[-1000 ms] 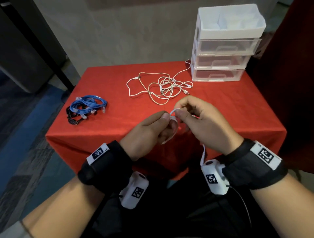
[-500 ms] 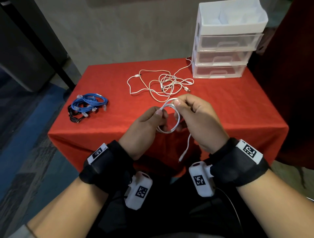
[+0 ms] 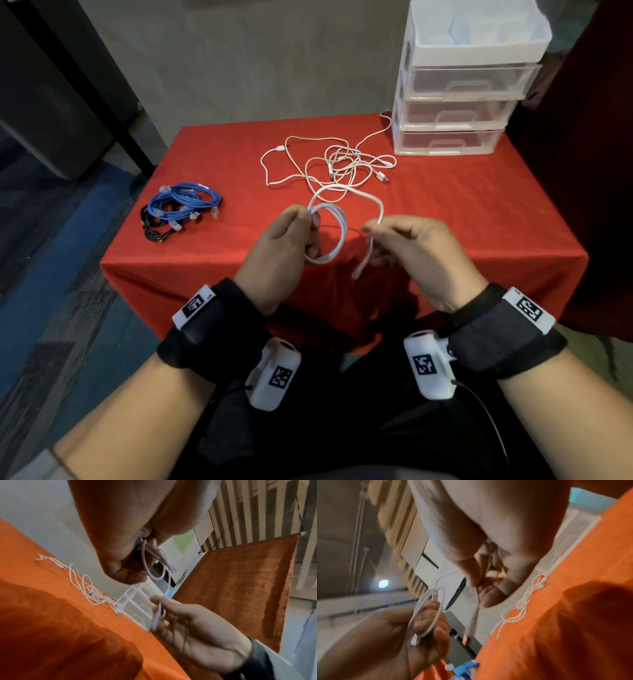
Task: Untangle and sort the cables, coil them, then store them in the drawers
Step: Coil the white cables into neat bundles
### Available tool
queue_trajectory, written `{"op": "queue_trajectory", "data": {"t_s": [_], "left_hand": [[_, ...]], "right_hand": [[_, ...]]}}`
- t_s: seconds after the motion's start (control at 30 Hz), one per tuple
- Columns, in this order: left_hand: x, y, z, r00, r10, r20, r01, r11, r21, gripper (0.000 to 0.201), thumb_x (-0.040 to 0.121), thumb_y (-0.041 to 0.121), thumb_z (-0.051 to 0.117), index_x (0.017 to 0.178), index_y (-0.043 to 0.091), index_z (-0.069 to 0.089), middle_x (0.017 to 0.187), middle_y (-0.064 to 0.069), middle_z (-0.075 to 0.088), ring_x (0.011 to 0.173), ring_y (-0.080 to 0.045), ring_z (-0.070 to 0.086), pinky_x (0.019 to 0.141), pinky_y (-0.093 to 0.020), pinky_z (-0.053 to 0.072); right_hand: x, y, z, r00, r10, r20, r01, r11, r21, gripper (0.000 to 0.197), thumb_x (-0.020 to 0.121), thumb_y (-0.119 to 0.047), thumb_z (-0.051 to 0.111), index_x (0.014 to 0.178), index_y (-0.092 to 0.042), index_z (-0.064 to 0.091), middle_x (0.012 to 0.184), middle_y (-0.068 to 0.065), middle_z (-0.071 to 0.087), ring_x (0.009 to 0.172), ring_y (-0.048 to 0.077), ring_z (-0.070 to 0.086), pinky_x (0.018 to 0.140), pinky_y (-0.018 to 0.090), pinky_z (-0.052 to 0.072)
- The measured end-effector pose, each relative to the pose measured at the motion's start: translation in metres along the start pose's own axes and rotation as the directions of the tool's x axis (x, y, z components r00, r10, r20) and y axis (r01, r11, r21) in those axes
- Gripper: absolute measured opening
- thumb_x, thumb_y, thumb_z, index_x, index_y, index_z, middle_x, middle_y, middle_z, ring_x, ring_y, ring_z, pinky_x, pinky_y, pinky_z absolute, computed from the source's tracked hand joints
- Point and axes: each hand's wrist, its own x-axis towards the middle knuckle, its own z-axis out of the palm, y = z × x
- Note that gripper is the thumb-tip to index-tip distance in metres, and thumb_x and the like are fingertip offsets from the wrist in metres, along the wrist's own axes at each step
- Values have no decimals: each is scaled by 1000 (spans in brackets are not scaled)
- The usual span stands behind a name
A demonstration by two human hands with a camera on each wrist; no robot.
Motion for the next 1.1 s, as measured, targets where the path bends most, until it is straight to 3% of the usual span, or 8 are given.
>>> {"op": "queue_trajectory", "data": {"t_s": [0.17,0.3,0.4,0.5,0.7,0.9,1.0,1.1], "left_hand": [[-9,9,14,996,55,70,-63,991,121,29,110,16,34,87,12,51,66,4,43,65,-16,38,62,-28,34],[-9,13,17,995,74,69,-84,985,151,31,110,15,33,83,12,48,68,-3,43,63,-15,37,60,-27,35],[-3,12,11,994,88,71,-98,984,149,28,109,20,34,88,11,50,70,-5,46,64,-17,41,63,-34,37],[4,10,5,994,90,58,-100,974,201,28,108,24,36,88,13,53,71,-6,46,67,-18,43,64,-35,39],[3,14,2,990,106,88,-126,953,275,28,110,14,35,89,8,53,69,-8,48,62,-13,44,60,-24,39],[20,33,-20,998,8,-67,1,990,144,28,105,11,37,82,15,53,66,4,43,57,-8,43,53,-26,44],[16,31,-13,989,-141,-50,139,990,-33,27,105,14,37,83,18,53,64,5,41,55,-9,44,54,-24,45],[15,28,-2,974,-226,27,223,927,-303,24,105,15,38,85,17,53,62,8,41,53,-7,45,59,-26,46]], "right_hand": [[10,-32,10,994,105,43,-113,905,410,6,99,-9,61,101,-4,64,73,8,62,58,12,60,64,29,60],[3,-40,20,966,185,180,-238,912,335,23,104,-25,53,97,-8,67,85,14,64,68,20,64,74,38,54],[-9,-41,23,916,201,349,-307,909,281,33,104,-37,49,88,-17,69,83,6,67,83,23,65,80,42,49],[-18,-38,22,871,166,463,-314,913,262,16,97,-30,58,102,-18,68,97,3,72,97,18,69,76,37,54],[-17,-20,17,928,169,332,-238,955,178,22,94,6,61,115,0,58,89,20,60,65,22,58,58,26,50],[-12,9,-3,989,57,138,-9,945,-327,7,88,-2,75,90,-8,71,81,23,70,68,18,60,66,35,45],[-10,10,-1,997,75,16,-72,988,-140,8,92,5,66,87,0,62,73,20,65,57,14,61,58,26,51],[-8,1,10,993,100,-57,-80,955,285,14,94,8,62,86,-3,58,74,13,68,69,19,69,72,28,62]]}}
